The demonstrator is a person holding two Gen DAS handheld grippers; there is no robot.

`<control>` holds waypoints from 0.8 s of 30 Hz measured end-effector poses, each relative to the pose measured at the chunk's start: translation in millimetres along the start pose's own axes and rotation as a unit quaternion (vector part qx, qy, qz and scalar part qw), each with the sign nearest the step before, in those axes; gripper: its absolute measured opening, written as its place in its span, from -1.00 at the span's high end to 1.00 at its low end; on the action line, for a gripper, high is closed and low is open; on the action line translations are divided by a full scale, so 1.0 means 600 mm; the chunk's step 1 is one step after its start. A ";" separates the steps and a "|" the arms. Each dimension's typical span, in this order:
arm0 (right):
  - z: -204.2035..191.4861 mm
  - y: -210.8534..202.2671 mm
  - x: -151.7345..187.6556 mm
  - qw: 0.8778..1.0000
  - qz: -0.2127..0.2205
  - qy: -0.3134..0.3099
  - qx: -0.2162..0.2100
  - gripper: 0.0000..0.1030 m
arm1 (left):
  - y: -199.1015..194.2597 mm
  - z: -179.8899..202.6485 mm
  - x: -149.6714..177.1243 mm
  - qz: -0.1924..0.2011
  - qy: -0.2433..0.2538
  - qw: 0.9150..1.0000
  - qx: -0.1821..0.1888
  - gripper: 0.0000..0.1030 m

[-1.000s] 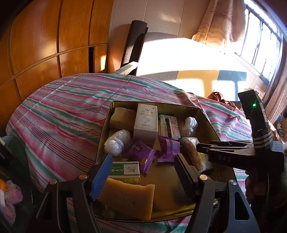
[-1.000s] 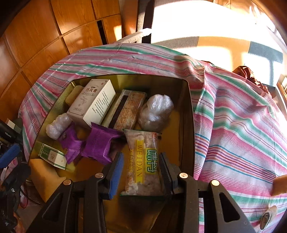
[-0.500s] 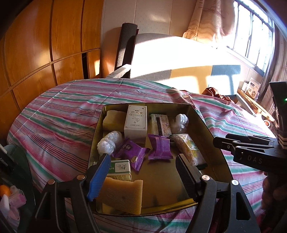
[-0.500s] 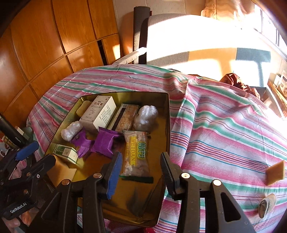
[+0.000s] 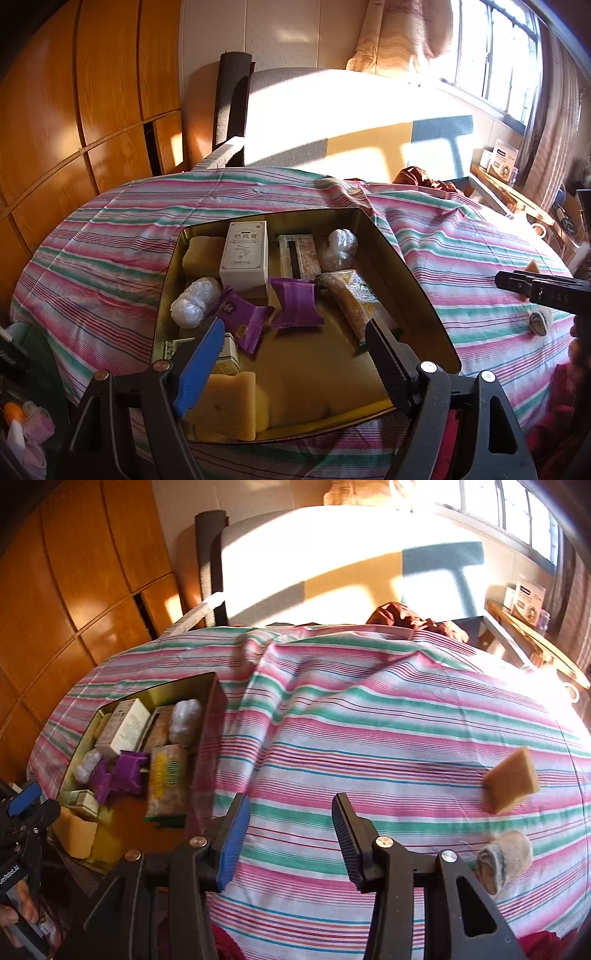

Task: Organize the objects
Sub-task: 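Move both tools back from the tray toward the sponge and cloth, then close the left tool around the yellow sponge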

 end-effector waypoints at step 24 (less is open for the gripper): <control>0.411 -0.120 0.063 0.928 0.143 0.341 0.055 -0.08 | 0.034 0.259 -0.021 -0.024 0.128 0.988 0.088 -0.60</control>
Point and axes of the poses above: each gripper's, at about its wrist camera, not at the fingertips, and y roughly the way its jaws point, z to its right, x to its underside, the point moved 5 cm from there along y, roughly the way its jaws point, and after that the axes turned 6 degrees about -x, right-handed, at the moved point
